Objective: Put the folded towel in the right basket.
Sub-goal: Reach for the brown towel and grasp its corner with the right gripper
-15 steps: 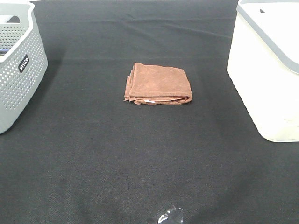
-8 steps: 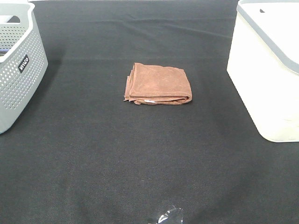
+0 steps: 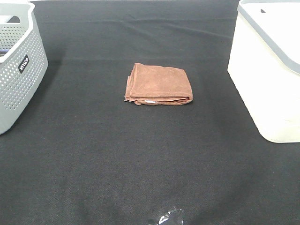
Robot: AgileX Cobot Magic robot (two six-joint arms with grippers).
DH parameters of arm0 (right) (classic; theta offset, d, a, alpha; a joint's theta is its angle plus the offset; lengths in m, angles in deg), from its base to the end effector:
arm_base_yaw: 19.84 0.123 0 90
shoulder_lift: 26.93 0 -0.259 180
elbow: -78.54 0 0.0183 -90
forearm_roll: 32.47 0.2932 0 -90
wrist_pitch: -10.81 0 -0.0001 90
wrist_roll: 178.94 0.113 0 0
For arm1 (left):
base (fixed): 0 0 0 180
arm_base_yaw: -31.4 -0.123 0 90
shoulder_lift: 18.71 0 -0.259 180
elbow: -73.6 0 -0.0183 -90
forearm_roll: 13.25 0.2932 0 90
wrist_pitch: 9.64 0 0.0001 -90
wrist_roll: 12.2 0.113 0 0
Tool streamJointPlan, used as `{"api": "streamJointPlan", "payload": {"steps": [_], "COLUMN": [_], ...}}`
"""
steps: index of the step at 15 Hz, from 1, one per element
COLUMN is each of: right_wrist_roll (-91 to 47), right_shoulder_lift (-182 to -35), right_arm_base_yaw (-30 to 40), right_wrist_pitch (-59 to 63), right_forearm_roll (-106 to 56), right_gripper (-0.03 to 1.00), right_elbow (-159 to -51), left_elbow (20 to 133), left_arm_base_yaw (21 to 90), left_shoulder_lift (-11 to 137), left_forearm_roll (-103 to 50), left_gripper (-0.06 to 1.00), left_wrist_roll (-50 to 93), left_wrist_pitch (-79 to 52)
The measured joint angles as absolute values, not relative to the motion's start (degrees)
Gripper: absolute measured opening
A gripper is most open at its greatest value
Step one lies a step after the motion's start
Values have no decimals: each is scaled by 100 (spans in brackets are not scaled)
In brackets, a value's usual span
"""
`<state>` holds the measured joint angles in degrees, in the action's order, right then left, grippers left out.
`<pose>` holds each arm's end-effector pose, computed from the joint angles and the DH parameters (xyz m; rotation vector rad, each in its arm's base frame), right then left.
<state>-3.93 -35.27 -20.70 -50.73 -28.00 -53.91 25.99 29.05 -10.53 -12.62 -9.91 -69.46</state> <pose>0.0764 0.0066 0.2882 -0.0784 2.0457 0.0298 0.0776 0.0043 0.2909 -0.0015 2.0183 0.0645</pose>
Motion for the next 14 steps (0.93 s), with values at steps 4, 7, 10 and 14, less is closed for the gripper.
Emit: {"api": "streamJointPlan", "payload": {"steps": [4, 7, 10, 14], "right_wrist_roll": [-393, -393, -393, -393], "right_shoulder_lift": [-3527, -3527, -3527, -3527], "right_arm_base_yaw": [-2070, -2070, -2070, -2070], "right_wrist_pitch": [-5073, -5073, -5073, -5073], "right_forearm_roll": [-2800, -2800, -2800, -2800], "right_gripper": [97, 97, 97, 97], "right_elbow": [-5391, -5391, -5391, -5391], "left_elbow": [2599, 2599, 2599, 2599], "left_arm_base_yaw": [2905, 2905, 2905, 2905], "left_shoulder_lift": [-1053, -1053, -1053, -1053], "left_forearm_roll": [-1262, -1262, -1262, -1262], "left_gripper": [99, 99, 99, 99], "left_wrist_roll": [-991, -991, -991, -991], "left_wrist_pitch": [-6946, -6946, -6946, -6946]}}
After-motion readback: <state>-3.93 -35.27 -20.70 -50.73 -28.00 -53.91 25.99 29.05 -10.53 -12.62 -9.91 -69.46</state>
